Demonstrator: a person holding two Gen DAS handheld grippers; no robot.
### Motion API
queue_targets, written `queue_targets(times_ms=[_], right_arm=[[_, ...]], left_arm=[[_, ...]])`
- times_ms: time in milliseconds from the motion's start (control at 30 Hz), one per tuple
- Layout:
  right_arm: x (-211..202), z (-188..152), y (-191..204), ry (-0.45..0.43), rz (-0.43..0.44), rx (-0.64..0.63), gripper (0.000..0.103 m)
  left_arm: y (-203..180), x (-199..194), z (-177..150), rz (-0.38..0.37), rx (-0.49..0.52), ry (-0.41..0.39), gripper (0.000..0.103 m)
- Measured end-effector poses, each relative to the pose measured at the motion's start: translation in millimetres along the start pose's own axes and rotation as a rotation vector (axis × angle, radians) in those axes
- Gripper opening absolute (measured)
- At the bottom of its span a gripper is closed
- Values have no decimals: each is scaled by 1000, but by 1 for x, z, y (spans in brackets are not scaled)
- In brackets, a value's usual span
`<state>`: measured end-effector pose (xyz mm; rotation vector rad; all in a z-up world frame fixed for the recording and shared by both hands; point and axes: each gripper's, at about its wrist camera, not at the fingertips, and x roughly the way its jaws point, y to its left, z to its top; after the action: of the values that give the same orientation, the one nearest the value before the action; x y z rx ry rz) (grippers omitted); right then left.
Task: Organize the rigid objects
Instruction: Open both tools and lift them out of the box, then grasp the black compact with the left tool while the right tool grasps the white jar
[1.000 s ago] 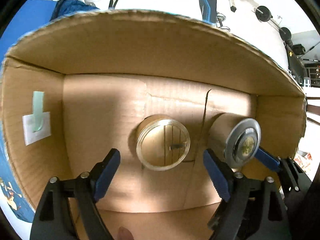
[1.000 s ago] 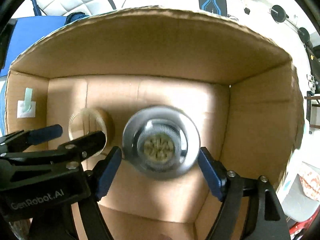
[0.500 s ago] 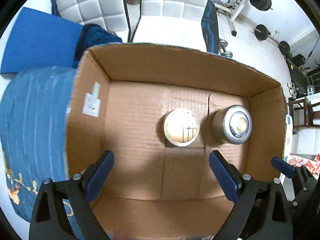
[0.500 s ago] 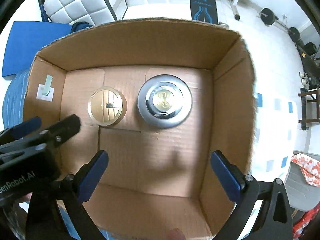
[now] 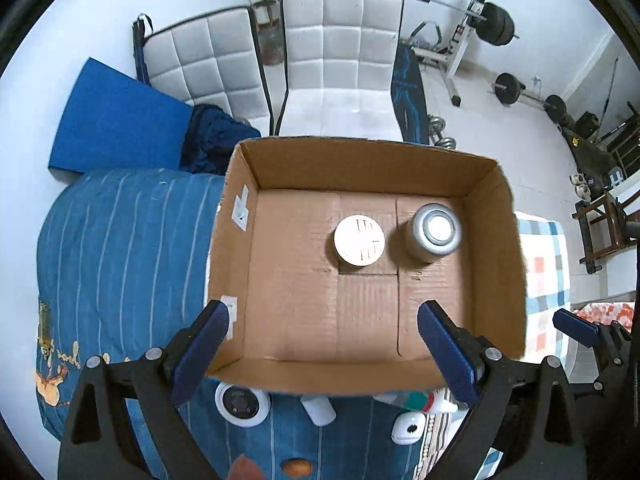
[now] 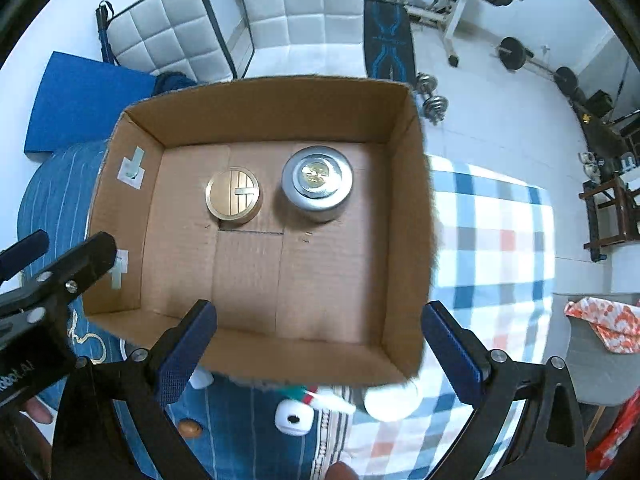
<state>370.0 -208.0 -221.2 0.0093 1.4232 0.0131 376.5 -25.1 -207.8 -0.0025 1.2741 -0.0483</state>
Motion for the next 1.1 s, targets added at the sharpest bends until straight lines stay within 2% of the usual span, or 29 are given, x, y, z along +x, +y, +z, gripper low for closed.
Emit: queue_targets(times_ms=[333, 567, 733, 833, 933, 1100], right_arm=[[-62, -57, -6, -74, 25, 40, 103], [-73, -100, -23, -70, 55, 64, 103], [-34, -130, -54, 29, 26, 87, 103], [-1, -140, -73, 89, 27, 121, 103], [30, -144, -85, 127, 23, 145, 103], [76, -142, -96, 188, 33, 202, 103]], left_arm=[[1, -49, -46, -25, 2, -76, 97], [16, -70, -81, -16, -5, -94, 97], [46, -38, -109, 44, -62, -3, 97], [70, 0, -127, 82, -121, 91, 97], [92, 45, -141, 91, -184, 193, 97], [106, 97, -144, 99, -240, 275, 97]])
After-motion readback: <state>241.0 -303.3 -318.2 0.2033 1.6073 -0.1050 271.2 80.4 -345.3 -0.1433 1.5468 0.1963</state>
